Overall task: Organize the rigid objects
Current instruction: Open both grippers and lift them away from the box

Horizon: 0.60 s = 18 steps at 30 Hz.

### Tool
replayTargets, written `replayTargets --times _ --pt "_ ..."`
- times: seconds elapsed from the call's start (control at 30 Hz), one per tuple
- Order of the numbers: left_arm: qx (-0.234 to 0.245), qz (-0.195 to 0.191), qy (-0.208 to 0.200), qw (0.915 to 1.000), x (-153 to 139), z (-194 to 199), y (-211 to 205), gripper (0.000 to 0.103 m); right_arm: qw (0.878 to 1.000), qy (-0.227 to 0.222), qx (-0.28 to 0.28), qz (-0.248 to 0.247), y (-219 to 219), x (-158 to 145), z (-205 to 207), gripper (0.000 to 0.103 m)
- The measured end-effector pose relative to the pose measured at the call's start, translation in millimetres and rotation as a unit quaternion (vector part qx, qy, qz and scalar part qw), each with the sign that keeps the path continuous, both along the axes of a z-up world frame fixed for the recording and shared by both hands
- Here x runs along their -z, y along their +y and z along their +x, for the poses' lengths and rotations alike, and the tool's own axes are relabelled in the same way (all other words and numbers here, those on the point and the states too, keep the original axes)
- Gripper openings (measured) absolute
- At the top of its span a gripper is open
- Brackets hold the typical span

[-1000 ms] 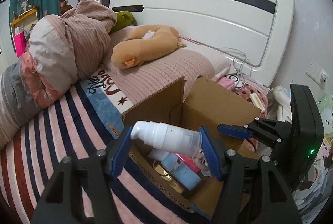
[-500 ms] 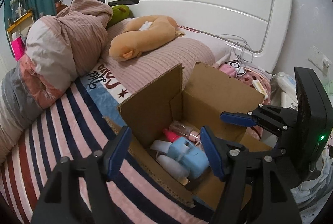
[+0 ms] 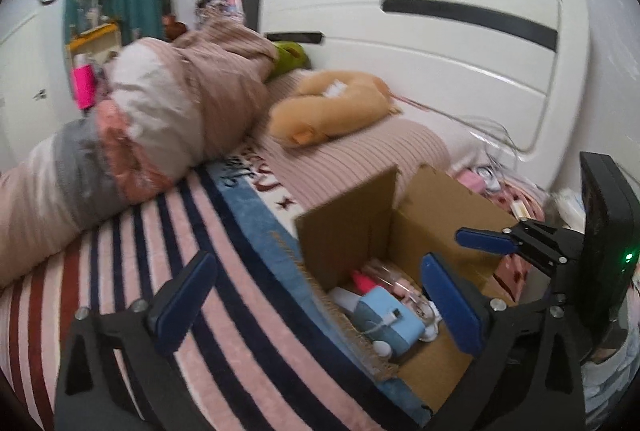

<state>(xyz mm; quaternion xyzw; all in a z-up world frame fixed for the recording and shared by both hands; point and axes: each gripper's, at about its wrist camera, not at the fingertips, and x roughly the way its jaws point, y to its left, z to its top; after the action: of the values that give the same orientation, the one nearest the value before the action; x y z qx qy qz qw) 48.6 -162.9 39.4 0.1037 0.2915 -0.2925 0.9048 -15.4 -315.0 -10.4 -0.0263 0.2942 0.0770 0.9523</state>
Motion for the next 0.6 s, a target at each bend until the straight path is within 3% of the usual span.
replayTargets --times 0.03,0.27,0.6 --pt "-0.017 -0.004 -0.007 0.9998 -2 -3 6 0.102 1.000 -0.006 -0.010 0.000 1 -5 0 0.061" --pt "-0.122 -0.048 -0.025 0.9911 -10 -14 46 0.102 0.995 -0.055 -0.076 0.021 7 -35 -6 0.095" --pt "-0.189 -0.080 -0.019 0.9784 -5 -27 83 0.102 0.992 -0.063 -0.111 0.022 22 -41 -9 0.096"
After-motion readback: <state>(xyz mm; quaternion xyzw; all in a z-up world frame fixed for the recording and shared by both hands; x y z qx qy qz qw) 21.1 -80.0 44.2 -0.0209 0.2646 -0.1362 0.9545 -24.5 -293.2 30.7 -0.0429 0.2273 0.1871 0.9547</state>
